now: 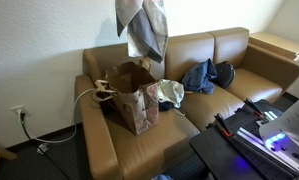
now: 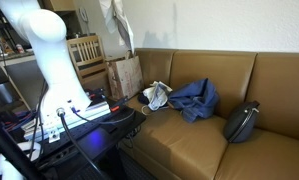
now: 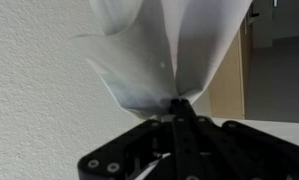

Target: Put the striped cloth in the bag

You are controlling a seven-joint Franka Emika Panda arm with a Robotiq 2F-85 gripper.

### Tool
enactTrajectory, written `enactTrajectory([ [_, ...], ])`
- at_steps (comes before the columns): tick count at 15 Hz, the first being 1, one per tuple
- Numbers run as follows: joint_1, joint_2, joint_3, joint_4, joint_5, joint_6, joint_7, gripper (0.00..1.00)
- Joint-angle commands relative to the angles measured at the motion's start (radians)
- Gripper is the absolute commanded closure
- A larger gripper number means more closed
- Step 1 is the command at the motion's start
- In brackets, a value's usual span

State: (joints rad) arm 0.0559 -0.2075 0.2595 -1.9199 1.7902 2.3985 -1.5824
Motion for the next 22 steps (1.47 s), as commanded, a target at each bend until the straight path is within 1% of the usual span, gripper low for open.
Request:
enactTrajectory([
  [1, 0.039, 0.046, -0.014, 0.011, -0.115, -0.038, 0.063, 1.0],
  [2, 0.047, 0.041, -0.019, -0.004, -0.147, -0.078, 0.075, 1.0],
  [4, 0.063, 0.021, -0.039, -0.026, -0.154, -0.179, 0.062, 1.0],
  [6, 0.065, -0.014, -0.073, -0.041, -0.094, -0.302, 0.02, 1.0],
  [9, 0.049, -0.075, -0.141, -0.079, 0.001, -0.496, -0.048, 1.0],
  [13, 0.032, -0.139, -0.201, -0.137, 0.068, -0.651, -0.118, 1.0],
  [16, 0.017, -0.162, -0.233, -0.169, 0.066, -0.777, -0.114, 1.0],
  [18, 0.009, -0.155, -0.252, -0.171, 0.065, -0.86, -0.072, 1.0],
  [20, -0.004, -0.124, -0.245, -0.147, 0.054, -0.853, -0.003, 1.0],
  [21, -0.007, -0.136, -0.233, -0.148, 0.048, -0.839, -0.032, 0.99],
  [22, -0.011, -0.133, -0.234, -0.148, 0.047, -0.839, -0.015, 0.99],
])
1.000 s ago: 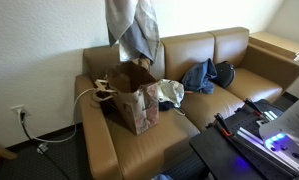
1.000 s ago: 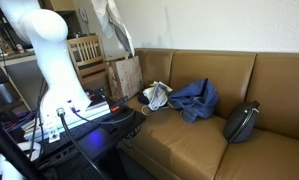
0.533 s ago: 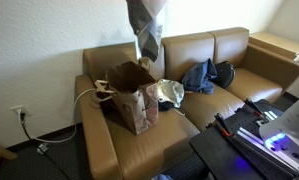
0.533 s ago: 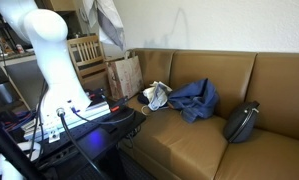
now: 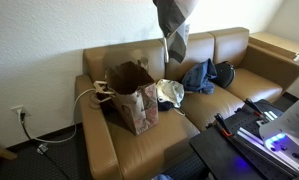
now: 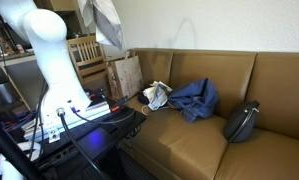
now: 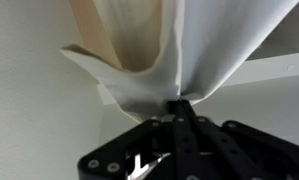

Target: Put the striped cloth in the bag

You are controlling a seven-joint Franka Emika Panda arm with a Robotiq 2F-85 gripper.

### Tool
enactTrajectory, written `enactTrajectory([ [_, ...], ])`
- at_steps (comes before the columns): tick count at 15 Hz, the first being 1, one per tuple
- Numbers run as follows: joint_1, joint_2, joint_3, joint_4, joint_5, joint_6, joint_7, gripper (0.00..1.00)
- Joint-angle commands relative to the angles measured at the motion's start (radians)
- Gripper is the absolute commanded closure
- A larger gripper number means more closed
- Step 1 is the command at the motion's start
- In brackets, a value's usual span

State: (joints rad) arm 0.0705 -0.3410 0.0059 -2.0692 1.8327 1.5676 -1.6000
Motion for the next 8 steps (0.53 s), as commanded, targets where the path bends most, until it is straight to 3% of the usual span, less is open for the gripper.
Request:
enactTrajectory([
  [1, -0.026, 0.004, 0.019, 0.001, 0.005, -0.008, 0.009, 0.99],
  [3, -0.026, 0.008, 0.02, 0.001, 0.005, -0.008, 0.013, 1.0],
  [8, 0.003, 0.11, 0.032, 0.034, 0.004, -0.126, 0.227, 1.0],
])
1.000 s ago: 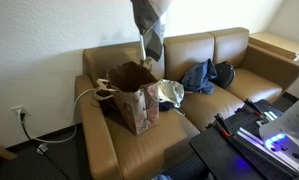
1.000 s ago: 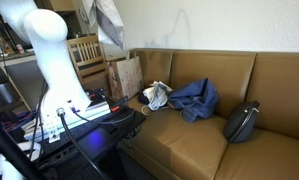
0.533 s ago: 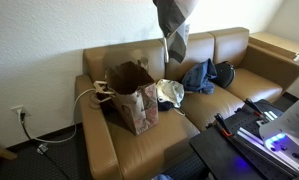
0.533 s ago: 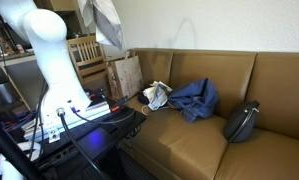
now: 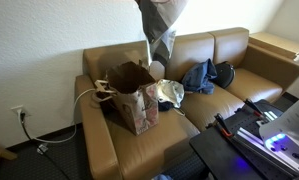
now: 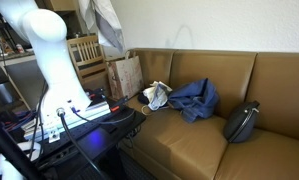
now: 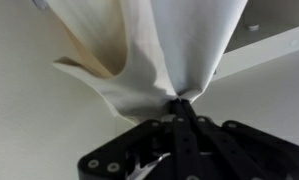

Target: Put the striped cloth in the bag

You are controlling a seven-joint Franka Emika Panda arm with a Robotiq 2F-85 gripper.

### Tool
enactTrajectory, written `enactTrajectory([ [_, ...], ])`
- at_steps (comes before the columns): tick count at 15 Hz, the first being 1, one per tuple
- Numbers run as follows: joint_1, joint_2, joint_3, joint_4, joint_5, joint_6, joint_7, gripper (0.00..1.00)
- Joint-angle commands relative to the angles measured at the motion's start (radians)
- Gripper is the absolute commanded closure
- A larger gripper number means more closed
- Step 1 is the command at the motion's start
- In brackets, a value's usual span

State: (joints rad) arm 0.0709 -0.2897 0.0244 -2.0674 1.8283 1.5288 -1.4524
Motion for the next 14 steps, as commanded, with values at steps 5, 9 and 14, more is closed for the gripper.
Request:
enactTrajectory([
  [5, -0.002, 0.117, 0.001, 0.054, 0.066, -0.302, 0.236, 1.0],
  [9, -0.004, 0.12, 0.006, 0.045, 0.064, -0.437, 0.332, 1.0],
  [14, -0.01, 0.11, 0.016, 0.029, 0.055, -0.407, 0.301, 0.99],
])
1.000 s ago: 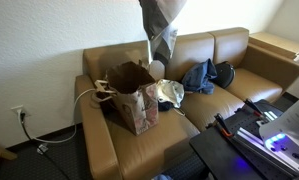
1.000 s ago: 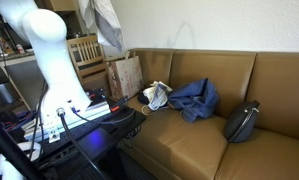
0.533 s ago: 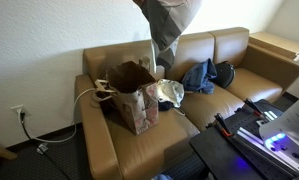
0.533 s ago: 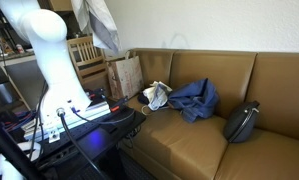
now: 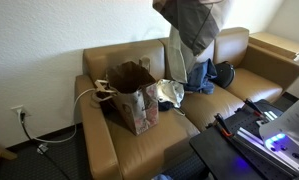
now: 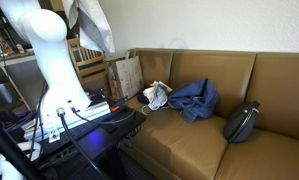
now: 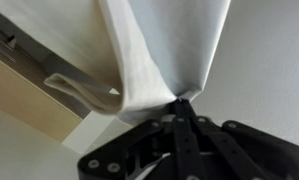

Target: Put the striped cloth in the bag

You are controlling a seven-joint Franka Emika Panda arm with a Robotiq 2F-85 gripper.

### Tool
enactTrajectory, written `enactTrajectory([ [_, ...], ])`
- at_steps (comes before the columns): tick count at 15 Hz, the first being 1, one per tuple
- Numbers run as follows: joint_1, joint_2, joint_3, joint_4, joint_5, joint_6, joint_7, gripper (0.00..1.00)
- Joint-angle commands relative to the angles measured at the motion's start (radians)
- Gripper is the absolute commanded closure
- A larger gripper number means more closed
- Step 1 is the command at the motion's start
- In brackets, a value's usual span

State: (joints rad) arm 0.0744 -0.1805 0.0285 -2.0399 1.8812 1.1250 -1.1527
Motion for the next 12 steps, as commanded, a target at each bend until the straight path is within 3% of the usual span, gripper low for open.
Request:
enactTrajectory([
  [1, -0.014, 0.001, 0.012, 0.001, 0.002, -0.003, 0.001, 1.0],
  [3, -0.073, 0.066, -0.017, -0.016, -0.174, 0.02, -0.163, 1.0],
  [6, -0.08, 0.182, -0.004, 0.046, -0.379, 0.141, -0.315, 1.0],
  [9, -0.023, 0.247, 0.034, 0.085, -0.459, 0.377, -0.389, 1.0],
  [12, 0.047, 0.224, 0.078, 0.111, -0.496, 0.584, -0.356, 1.0],
])
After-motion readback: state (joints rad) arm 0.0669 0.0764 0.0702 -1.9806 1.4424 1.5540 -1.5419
